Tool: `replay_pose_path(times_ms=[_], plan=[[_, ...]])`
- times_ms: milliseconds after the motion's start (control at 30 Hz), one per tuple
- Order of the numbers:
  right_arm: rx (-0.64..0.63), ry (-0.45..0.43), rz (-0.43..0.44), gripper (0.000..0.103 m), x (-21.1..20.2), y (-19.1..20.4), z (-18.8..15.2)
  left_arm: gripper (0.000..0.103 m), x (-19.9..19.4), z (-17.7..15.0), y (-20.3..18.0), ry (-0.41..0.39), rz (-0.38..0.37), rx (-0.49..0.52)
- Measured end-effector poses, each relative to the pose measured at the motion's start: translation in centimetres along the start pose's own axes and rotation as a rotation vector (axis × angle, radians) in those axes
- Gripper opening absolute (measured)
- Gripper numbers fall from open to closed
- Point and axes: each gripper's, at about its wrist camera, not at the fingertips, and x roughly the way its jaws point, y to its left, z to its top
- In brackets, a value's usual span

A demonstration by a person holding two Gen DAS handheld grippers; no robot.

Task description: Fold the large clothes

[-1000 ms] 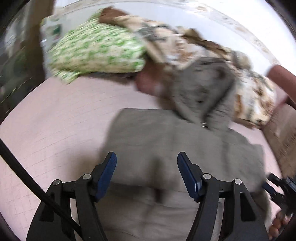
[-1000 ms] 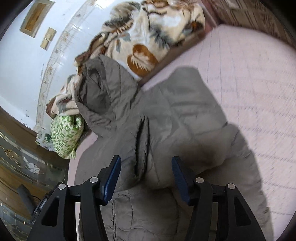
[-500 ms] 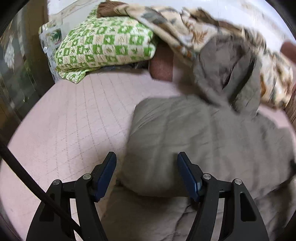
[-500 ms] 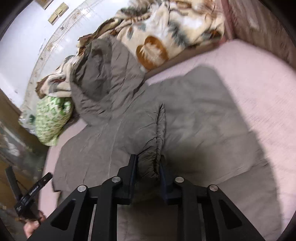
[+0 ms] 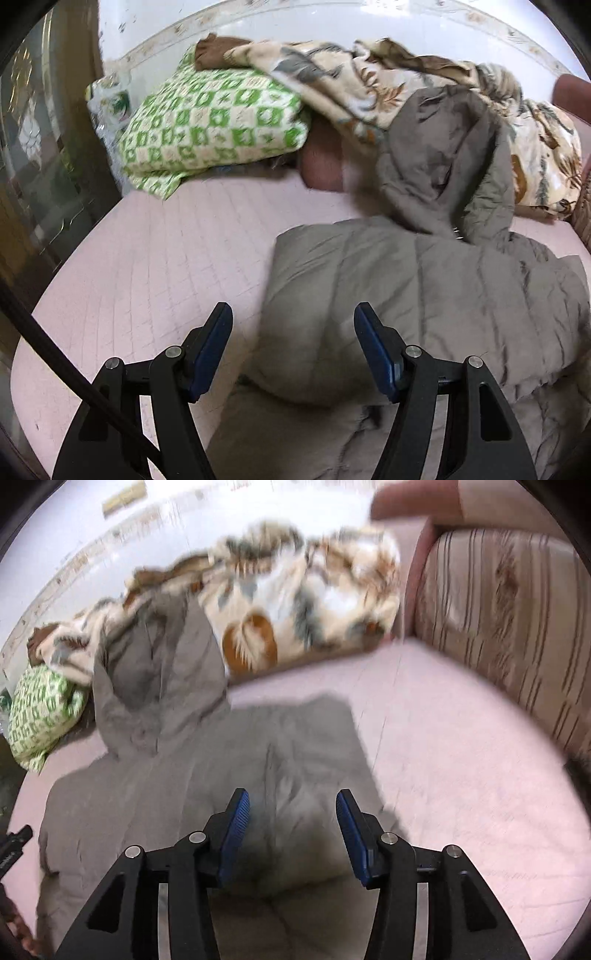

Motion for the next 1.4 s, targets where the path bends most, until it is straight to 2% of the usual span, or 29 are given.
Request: replay_pose_path(times_ms=[67,100,167,267,433,600,900,967,1100,1233,1333,1400], plan=[[-0.017,-0.043,0.046,0.053,-0.5,0.9,0.2,0.068,0.3,-0.1,-1.3,0.008,-0.022,0.029],[-0.042,-0.048,0.083,0.053,-0.3,1.6,0.2,0.068,0.5,-0.2,-1.9,0.012,-0.021,0.048],[-0.083,-0.039,0.101,0.053,0.5,3.0,0.1,0.068,1.2,-0.5,-3.2,0.019,-0.021,0.087],[-0.117,0.027,0.096,0.053,3.0,4.0,-0.4,0.068,3.1,-1.1,-4.5,0.071,-0.010,0.125],[-0.133,0.175,0.068,0.053,6.6,3.6,-1.7,0.069,5.0,-1.7,-4.4,0.149,-0.031,0.113],[-0.136,0.227,0.067,0.054,7.8,3.5,-2.2,0.071,5.1,-2.1,-4.8,0.141,-0.013,0.129],[-0.103,0.209,0.073,0.055,6.5,2.9,-1.9,0.071,3.9,-1.8,-4.4,0.118,-0.012,0.112],[-0.106,0.177,0.071,0.055,5.7,3.2,-1.6,0.071,3.2,-1.6,-4.3,0.105,-0.017,0.105],[-0.166,0.054,0.052,0.055,3.2,4.6,-0.9,0.070,1.9,-1.1,-4.7,0.079,-0.055,0.092],[-0.205,-0.008,0.073,0.055,2.0,5.8,-0.8,0.070,1.0,-1.0,-6.0,0.049,-0.082,0.119],[-0.244,-0.009,0.096,0.055,2.0,6.9,-1.2,0.070,1.1,-1.3,-6.9,0.057,-0.098,0.141],[-0.251,0.025,0.121,0.055,2.7,7.3,-1.6,0.070,1.5,-1.7,-7.4,0.070,-0.093,0.160]])
